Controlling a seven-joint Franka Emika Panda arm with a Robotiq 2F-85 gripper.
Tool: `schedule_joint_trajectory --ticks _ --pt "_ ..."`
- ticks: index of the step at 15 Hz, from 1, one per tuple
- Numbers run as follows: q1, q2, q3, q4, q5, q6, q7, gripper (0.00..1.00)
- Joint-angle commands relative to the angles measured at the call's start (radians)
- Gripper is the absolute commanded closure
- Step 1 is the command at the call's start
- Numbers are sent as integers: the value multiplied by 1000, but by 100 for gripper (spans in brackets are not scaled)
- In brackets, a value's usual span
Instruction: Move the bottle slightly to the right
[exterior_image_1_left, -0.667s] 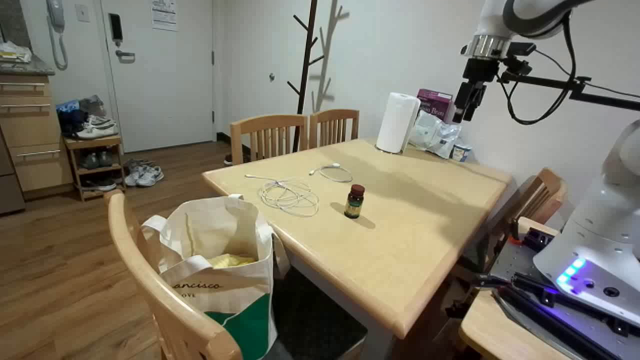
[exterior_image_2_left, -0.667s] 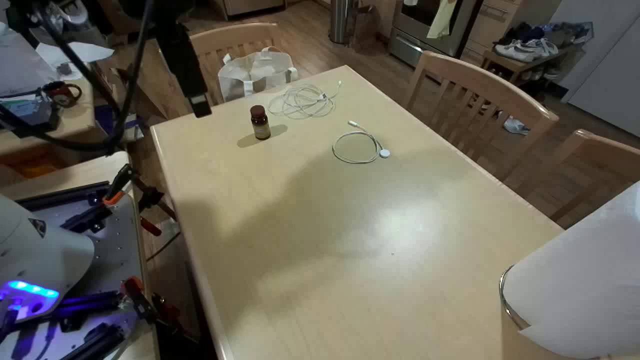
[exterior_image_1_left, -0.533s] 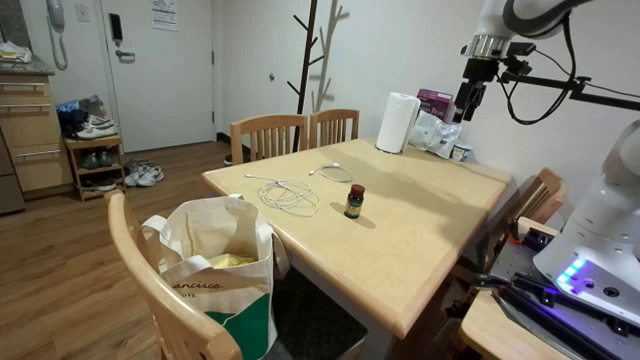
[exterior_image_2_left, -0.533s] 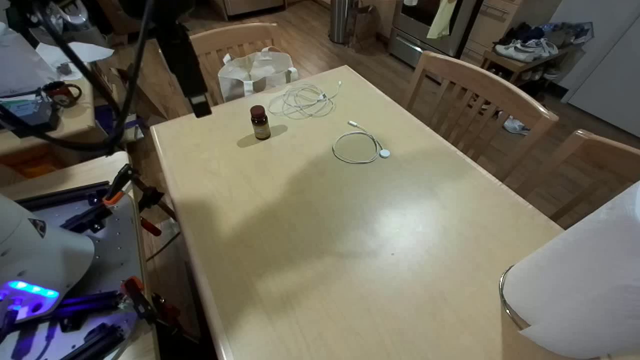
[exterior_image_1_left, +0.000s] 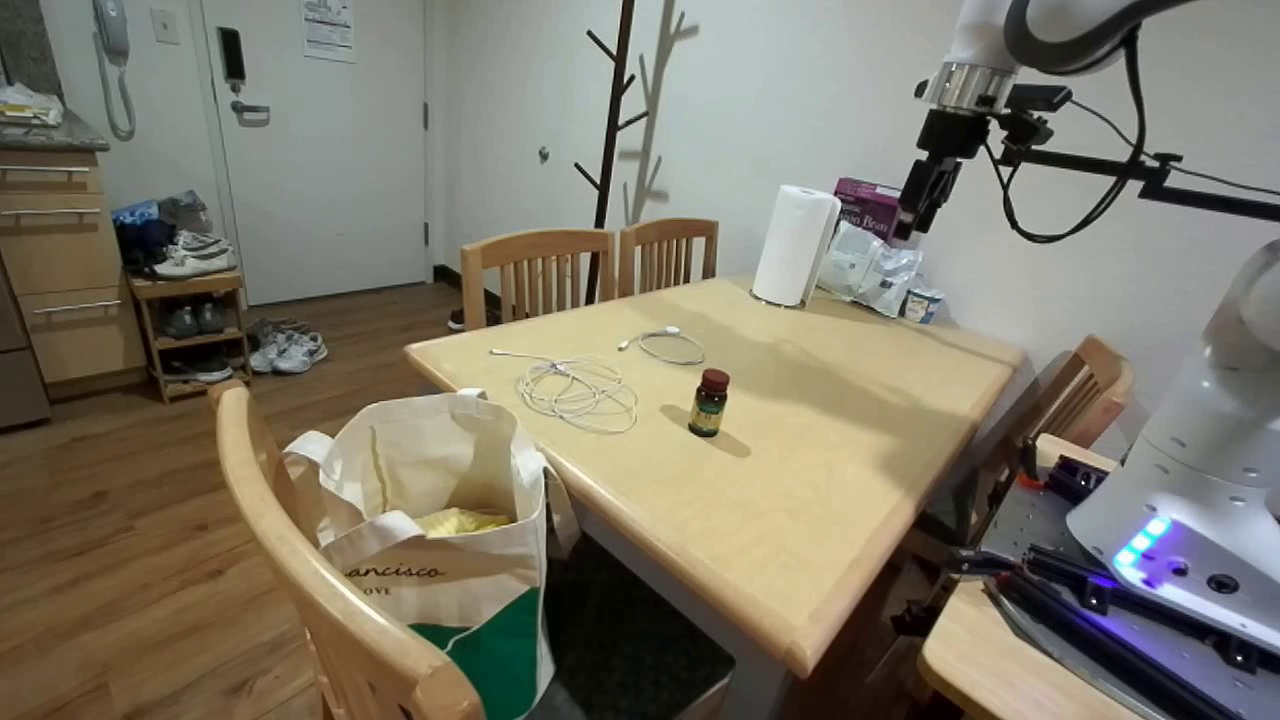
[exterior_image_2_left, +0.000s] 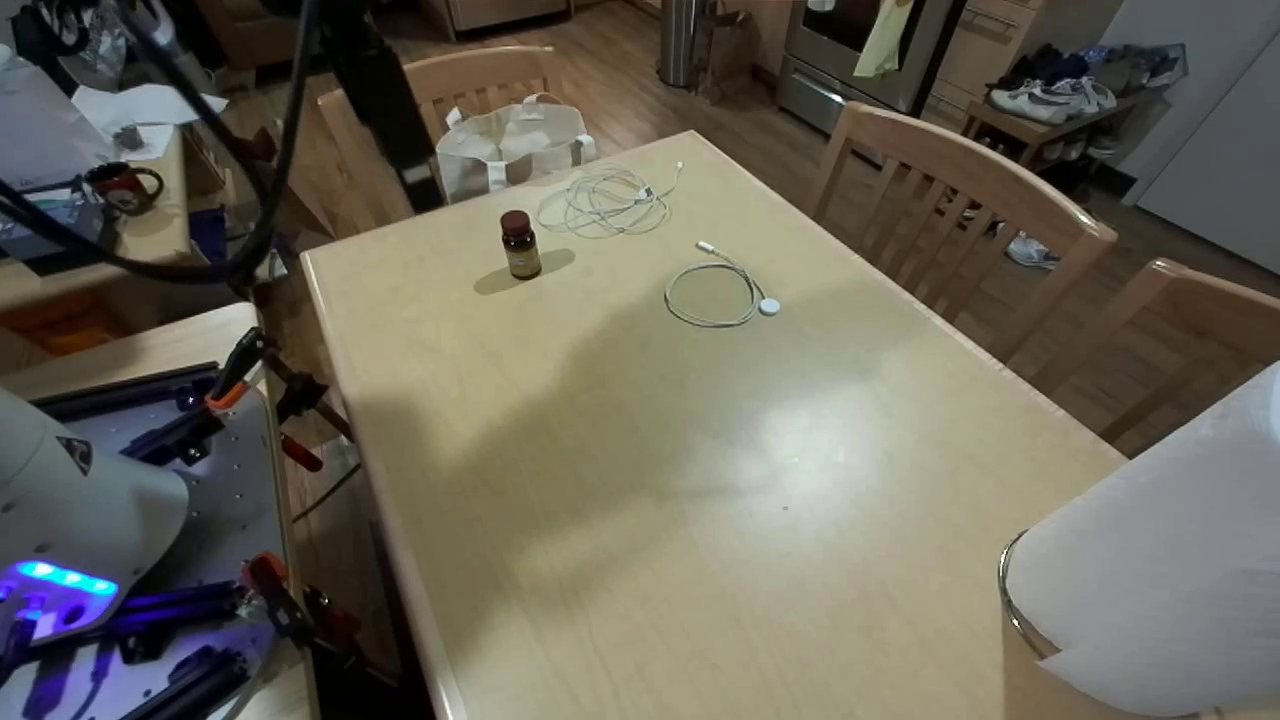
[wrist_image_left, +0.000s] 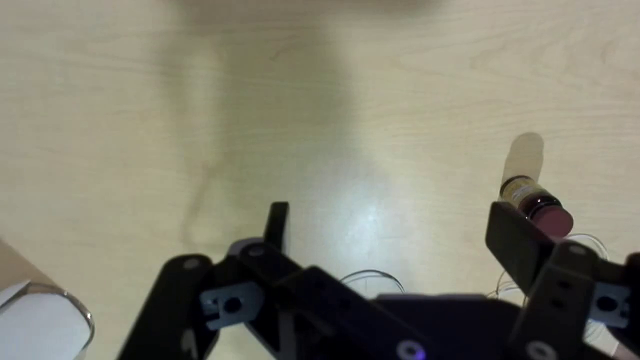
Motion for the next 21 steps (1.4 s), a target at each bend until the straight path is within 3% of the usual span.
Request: schedule_joint_trajectory --ticks 1,4,5,6,10,13,18,19,21 --pt "10 31 100 18 -86 160 78 0" --pt "13 74 188 7 -162 337 161 0" --pt "52 94 167 15 -124 320 95 0" --pt "32 45 161 5 -123 285 119 0" --pt "59 84 166 6 -121 302 116 0" --pt "56 116 206 -38 -134 374 193 0" --pt "161 195 183 -177 13 549 156 0" --pt "179 212 190 -185 44 571 165 0" --pt "144 232 263 -170 -30 516 267 0"
